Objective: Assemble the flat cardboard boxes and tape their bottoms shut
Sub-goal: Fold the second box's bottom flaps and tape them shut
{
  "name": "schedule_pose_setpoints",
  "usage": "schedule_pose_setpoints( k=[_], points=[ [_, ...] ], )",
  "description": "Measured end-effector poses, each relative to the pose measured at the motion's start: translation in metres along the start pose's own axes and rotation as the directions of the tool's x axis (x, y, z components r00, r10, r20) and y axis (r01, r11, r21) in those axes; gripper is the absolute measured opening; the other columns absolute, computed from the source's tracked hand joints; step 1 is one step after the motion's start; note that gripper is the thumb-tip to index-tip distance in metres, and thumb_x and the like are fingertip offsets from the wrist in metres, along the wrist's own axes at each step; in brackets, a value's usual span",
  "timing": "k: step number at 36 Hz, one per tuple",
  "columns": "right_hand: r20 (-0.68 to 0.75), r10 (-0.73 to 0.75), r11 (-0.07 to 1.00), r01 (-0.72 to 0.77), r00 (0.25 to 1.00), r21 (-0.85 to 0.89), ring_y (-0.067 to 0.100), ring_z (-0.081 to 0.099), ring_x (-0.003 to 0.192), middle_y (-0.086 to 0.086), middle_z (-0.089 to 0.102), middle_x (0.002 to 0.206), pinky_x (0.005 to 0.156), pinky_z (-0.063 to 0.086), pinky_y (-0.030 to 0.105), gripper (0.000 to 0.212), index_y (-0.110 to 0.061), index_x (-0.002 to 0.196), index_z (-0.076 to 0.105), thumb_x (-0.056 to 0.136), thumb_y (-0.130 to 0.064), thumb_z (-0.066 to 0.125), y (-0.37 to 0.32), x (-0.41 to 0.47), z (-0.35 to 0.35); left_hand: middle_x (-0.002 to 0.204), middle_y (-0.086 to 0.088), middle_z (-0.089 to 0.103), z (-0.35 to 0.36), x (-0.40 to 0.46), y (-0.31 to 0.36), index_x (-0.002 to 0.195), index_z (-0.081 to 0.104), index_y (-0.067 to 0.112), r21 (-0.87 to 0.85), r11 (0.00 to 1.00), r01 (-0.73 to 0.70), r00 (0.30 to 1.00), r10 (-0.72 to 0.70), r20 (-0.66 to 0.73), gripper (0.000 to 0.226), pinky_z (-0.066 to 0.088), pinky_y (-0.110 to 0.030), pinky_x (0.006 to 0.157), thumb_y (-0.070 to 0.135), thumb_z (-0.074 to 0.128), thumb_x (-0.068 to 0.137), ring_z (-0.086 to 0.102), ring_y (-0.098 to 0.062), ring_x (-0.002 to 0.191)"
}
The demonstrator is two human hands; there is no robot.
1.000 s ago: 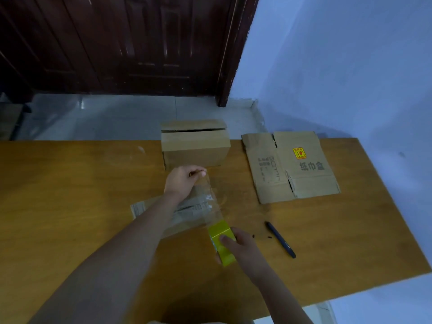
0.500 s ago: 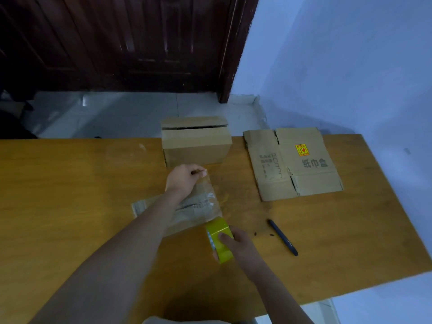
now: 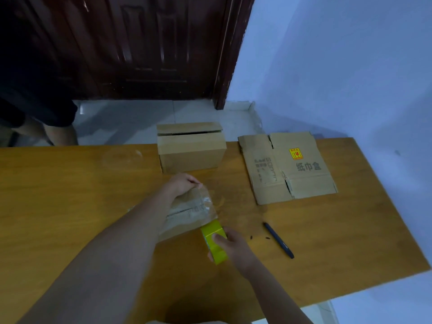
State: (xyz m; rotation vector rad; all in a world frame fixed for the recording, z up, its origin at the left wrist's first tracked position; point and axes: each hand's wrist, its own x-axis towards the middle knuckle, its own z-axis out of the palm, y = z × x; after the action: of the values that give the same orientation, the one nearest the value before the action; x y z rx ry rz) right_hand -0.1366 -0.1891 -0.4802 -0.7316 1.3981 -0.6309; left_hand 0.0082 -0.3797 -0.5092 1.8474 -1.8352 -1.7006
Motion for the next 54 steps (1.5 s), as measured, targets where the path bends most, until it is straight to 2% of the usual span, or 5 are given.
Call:
schedule_pose_setpoints(
  k=[11,16,25,39,54],
  points=[
    [0.029,-0.004,0.999,0.005,1.0,-0.047,0.015,0.059,0.052,0.001,0.063,0.058,0.058,0.047,0.029,0.014,-0.007,0.09,0.055,0.099,-0.015,0.047,-0.005,-0.003,-0.001,0.12,0.0,0.064,0.006,-0.008,0.001,0.086,0.07,0.028,0.083,0.997,-0.005,0.98,0.022,-0.199,0.019,0.048,-0.029,0.088,0.019,0.055,0.093,0.058,-0.022,0.108],
    [0.011,0.007,0.999,-0.006,1.0,-0.054,0.014,0.061,0.05,0.006,0.063,0.061,0.055,0.049,0.027,0.014,-0.002,0.096,0.055,0.099,-0.013,0.047,-0.006,-0.003,-0.001,0.088,0.0,0.062,0.013,-0.037,-0.002,0.1,0.06,0.018,0.247,0.95,-0.193,0.764,0.303,-0.569,0.011,0.044,-0.029,0.059,0.017,0.051,0.094,0.062,-0.023,0.081],
    [-0.032,0.008,0.997,-0.01,0.999,-0.077,0.008,0.063,0.057,0.006,0.061,0.08,0.053,0.05,0.021,0.026,0.002,0.113,0.058,0.098,-0.017,0.05,0.004,-0.004,-0.002,0.089,-0.003,0.058,0.055,-0.08,-0.046,0.088,0.064,0.017,0.74,0.614,-0.274,0.47,0.757,-0.455,0.027,0.046,-0.036,0.065,0.028,0.039,0.085,0.055,-0.026,0.082],
    [-0.118,0.064,0.967,-0.091,0.991,-0.239,0.026,0.063,0.065,0.016,0.065,0.085,0.07,0.055,0.046,0.031,0.0,0.109,0.061,0.098,-0.026,0.05,0.021,0.003,0.006,0.105,0.001,0.062,0.063,-0.085,-0.059,0.093,0.068,0.024,0.803,0.561,-0.2,0.552,0.742,-0.381,0.036,0.049,-0.042,0.072,0.039,0.036,0.089,0.043,-0.022,0.102],
    [-0.094,0.021,0.998,-0.026,0.995,-0.057,0.023,0.065,0.058,0.016,0.063,0.072,0.058,0.052,0.032,0.021,0.002,0.095,0.062,0.095,-0.017,0.054,0.037,-0.01,0.001,0.104,0.003,0.062,0.057,-0.095,-0.054,0.09,0.068,0.025,0.769,0.598,-0.224,0.651,0.679,-0.339,0.036,0.048,-0.04,0.071,0.042,0.037,0.088,0.042,-0.021,0.099]
  ],
)
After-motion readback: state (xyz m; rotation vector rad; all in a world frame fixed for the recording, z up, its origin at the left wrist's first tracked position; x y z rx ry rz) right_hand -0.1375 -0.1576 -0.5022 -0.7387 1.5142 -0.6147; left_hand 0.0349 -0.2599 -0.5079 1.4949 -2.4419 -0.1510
